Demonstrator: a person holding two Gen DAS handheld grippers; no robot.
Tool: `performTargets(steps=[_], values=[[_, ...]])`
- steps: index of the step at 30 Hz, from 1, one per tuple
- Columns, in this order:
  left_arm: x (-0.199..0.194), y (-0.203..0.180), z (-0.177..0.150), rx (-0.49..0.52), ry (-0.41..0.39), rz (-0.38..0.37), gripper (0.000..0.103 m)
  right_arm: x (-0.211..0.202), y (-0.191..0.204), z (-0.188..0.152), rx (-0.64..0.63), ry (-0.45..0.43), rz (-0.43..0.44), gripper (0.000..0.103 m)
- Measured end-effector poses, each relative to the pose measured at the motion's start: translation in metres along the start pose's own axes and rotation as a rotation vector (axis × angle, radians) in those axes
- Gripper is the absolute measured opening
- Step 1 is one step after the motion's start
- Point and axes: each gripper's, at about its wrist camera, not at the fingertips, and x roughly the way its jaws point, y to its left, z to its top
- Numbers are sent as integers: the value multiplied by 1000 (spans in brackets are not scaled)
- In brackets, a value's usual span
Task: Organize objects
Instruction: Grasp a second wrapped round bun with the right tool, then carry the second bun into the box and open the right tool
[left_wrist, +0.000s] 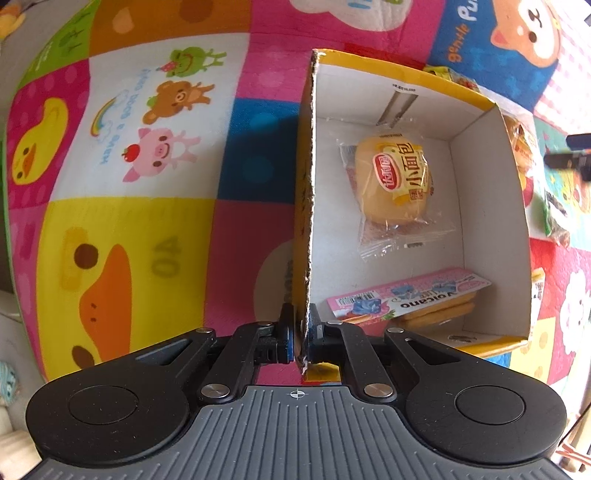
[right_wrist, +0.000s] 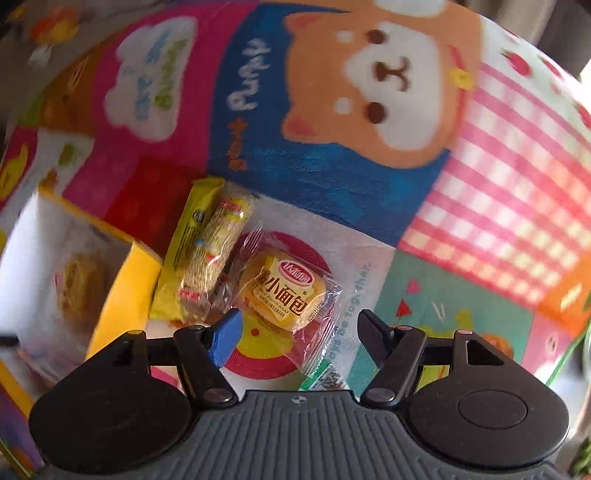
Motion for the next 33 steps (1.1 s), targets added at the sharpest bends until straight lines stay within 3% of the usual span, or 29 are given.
performTargets(steps=[2,5,12,13,15,19,28,33], values=[[-1,0,0,2,-16,6,8,9,18,-3,-168,11,-44,69],[-1,-5,-2,24,-35,17,8,26,34,-1,-317,8,-88,69],[5,-12,-6,27,-25,49,8,62,51,20,-412,-7,-150,75],[6,-12,-4,16,-25,46,8,63,46,26,-375,-4,-143,74],[8,-12,2,7,-22,35,8,63,33,35,-257,41,-78,60],[10,-10,17,-1,-27,22,8,42,16,28,-79,38,-42,54],[16,-11,45,38,-32,2,8,-70,7,-51,430,-12,139,54],[8,-11,39,101,-29,-20,8,-123,39,-96,590,-17,144,54]])
